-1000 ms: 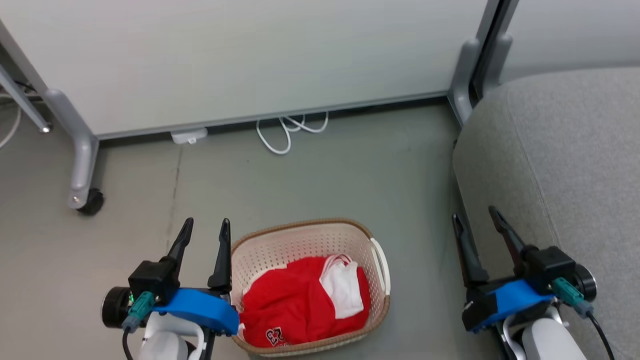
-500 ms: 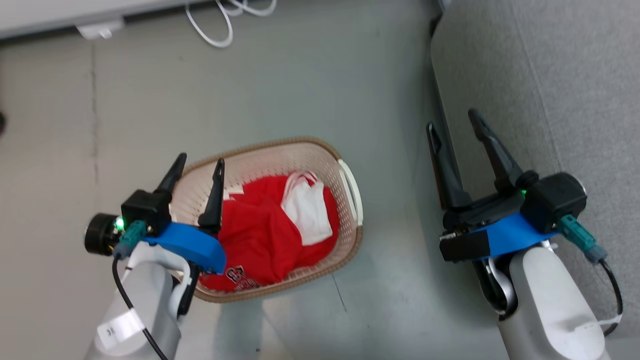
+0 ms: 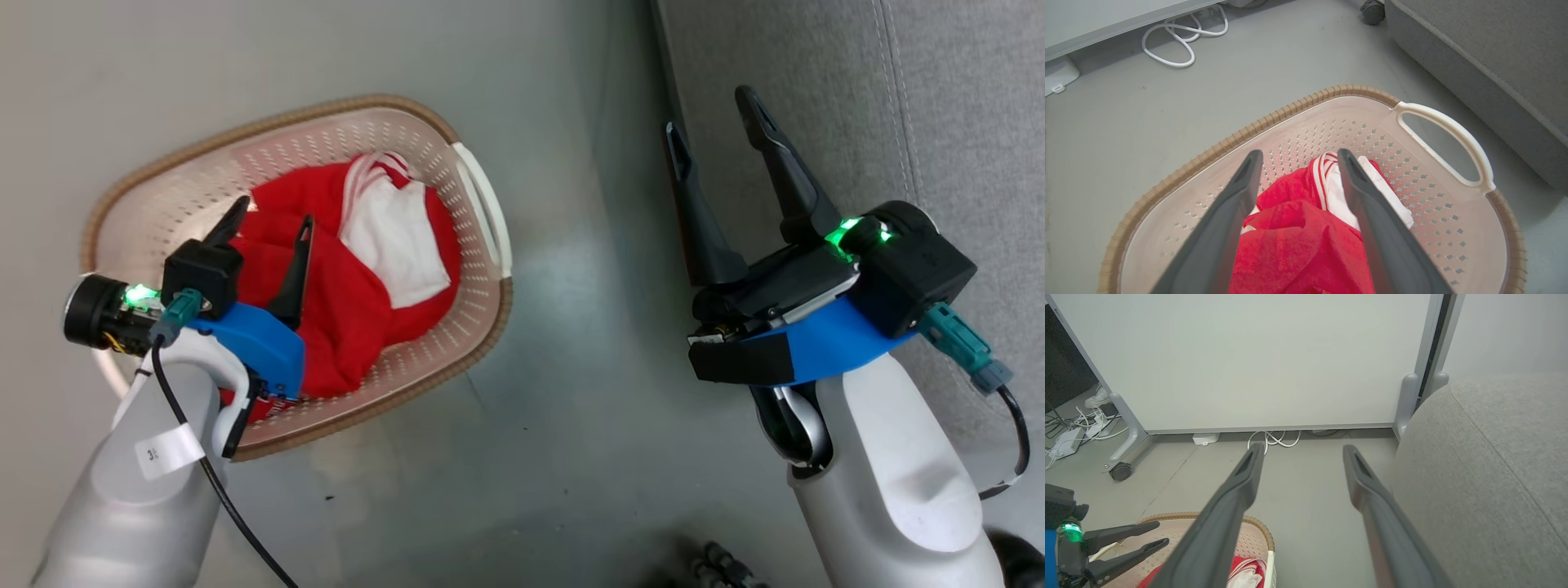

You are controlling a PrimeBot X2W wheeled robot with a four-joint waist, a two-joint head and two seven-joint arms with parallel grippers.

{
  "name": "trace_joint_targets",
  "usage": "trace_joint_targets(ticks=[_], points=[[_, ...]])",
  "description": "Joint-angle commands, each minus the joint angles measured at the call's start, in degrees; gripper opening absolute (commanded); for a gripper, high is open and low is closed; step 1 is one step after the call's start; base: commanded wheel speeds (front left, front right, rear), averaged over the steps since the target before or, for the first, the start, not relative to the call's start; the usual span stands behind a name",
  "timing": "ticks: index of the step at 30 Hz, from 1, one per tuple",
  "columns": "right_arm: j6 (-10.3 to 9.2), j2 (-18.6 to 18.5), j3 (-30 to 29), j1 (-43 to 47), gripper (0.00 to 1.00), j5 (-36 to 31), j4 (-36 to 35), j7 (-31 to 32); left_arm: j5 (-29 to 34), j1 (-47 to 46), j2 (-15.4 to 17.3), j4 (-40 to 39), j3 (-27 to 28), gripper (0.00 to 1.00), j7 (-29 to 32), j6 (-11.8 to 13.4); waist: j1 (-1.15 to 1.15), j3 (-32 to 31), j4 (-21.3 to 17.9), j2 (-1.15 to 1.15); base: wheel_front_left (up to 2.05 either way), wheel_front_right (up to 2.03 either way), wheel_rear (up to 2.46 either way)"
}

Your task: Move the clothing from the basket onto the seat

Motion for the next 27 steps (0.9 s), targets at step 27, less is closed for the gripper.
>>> trace_joint_targets(ticks=[27], points=[[0.01,0.0,2.9,-0.6,1.00,5.7,-2.1,-0.2,-1.1,-9.8,4.3,16.9,-4.4,1.00,7.5,2.0,-0.01,9.5,-8.3,0.00,0.00,0.00,0.00]])
